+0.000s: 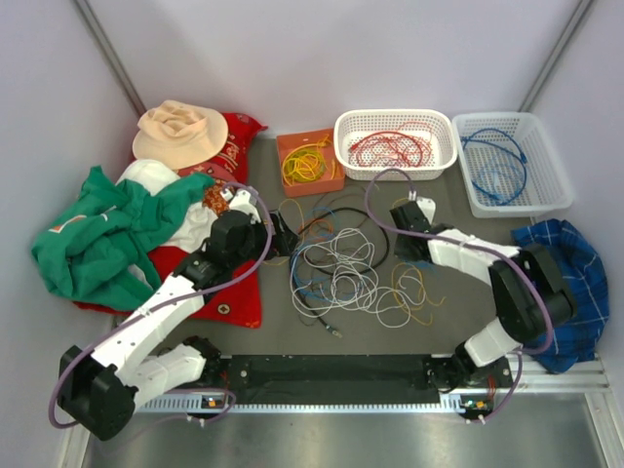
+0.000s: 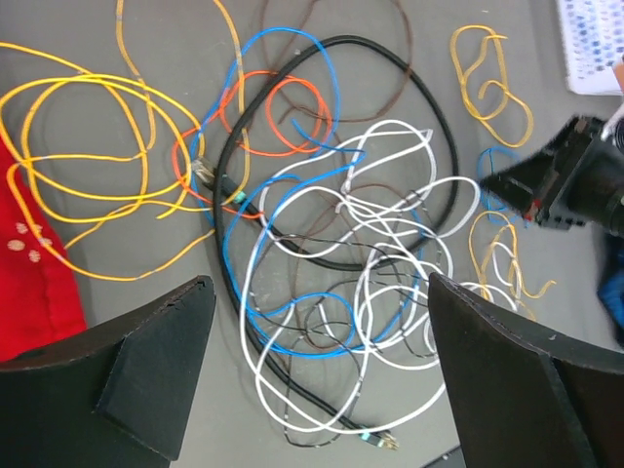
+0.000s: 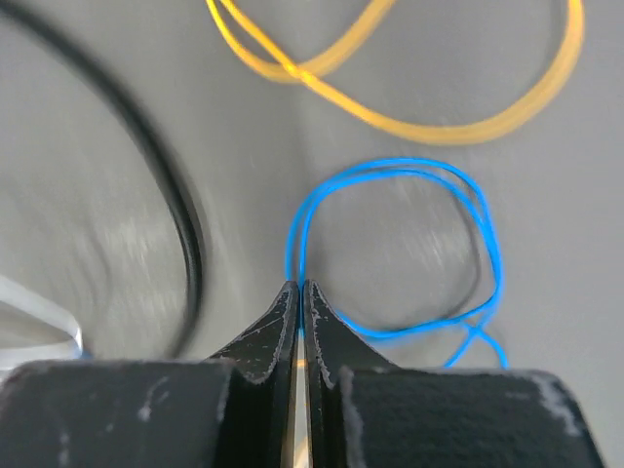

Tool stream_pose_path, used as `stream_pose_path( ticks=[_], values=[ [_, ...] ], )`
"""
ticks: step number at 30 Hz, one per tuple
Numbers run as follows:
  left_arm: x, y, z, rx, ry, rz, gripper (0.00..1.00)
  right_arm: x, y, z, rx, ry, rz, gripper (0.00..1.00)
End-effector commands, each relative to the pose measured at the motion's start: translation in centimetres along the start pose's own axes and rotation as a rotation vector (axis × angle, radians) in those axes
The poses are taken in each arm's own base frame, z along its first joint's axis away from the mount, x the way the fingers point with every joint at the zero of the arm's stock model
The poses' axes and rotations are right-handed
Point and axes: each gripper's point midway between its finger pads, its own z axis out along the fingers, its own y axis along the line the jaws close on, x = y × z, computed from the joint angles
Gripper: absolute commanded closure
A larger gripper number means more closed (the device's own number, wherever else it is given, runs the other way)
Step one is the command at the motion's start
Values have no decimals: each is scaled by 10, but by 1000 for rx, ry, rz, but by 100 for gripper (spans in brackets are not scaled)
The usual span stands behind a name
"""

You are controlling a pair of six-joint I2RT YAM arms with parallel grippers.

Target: Untangle the cables

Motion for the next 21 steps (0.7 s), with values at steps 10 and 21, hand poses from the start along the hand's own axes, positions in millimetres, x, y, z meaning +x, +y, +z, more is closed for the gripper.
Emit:
stream_pose_path(
  ticks=[10, 21],
  values=[
    [-39, -84, -21, 423, -132, -77, 1, -121, 31, -256, -406, -408, 15, 100],
    [-84, -153, -78, 838, -428, 0, 1, -137, 58, -367, -792, -436, 64, 100]
  ],
)
